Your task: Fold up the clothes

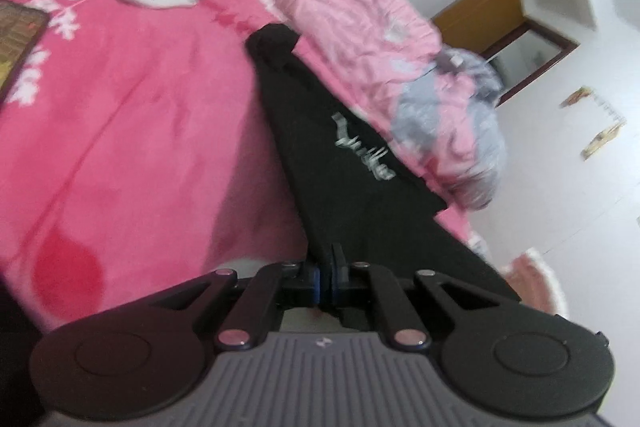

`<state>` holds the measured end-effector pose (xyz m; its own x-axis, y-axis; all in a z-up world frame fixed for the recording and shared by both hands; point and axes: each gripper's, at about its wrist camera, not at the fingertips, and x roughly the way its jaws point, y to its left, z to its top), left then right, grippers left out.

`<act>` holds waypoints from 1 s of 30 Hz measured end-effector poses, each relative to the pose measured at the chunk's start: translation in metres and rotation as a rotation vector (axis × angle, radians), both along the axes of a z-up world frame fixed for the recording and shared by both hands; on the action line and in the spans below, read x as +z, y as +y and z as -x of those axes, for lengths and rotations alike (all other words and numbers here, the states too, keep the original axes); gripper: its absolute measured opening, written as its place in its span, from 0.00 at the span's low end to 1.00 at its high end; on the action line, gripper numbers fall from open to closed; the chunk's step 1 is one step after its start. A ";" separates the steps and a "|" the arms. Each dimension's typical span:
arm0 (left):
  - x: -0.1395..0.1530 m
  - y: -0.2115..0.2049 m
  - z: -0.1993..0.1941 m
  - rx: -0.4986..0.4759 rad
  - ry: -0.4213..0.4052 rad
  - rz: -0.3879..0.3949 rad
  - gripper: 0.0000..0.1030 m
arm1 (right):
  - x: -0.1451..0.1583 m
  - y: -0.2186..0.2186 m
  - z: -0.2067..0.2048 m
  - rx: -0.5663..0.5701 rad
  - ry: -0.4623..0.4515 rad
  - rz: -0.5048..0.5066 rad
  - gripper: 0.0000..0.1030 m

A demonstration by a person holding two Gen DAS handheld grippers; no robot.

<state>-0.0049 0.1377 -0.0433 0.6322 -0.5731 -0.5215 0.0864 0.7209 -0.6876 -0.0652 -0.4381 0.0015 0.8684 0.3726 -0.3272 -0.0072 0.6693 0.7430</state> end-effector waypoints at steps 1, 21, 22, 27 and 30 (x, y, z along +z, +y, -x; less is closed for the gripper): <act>-0.006 0.001 0.000 0.002 0.029 -0.003 0.05 | -0.012 -0.005 -0.002 -0.018 0.071 0.004 0.04; -0.023 -0.012 0.013 -0.070 0.117 -0.189 0.07 | -0.068 -0.022 0.030 -0.126 0.304 0.101 0.06; -0.024 -0.012 0.014 -0.072 0.122 -0.194 0.08 | -0.070 -0.024 0.032 -0.146 0.324 0.123 0.07; -0.020 -0.003 0.023 -0.044 0.115 -0.224 0.14 | -0.064 -0.028 0.050 -0.208 0.326 0.199 0.07; -0.013 0.005 0.031 -0.006 0.089 -0.261 0.17 | -0.065 -0.034 0.056 -0.209 0.280 0.131 0.10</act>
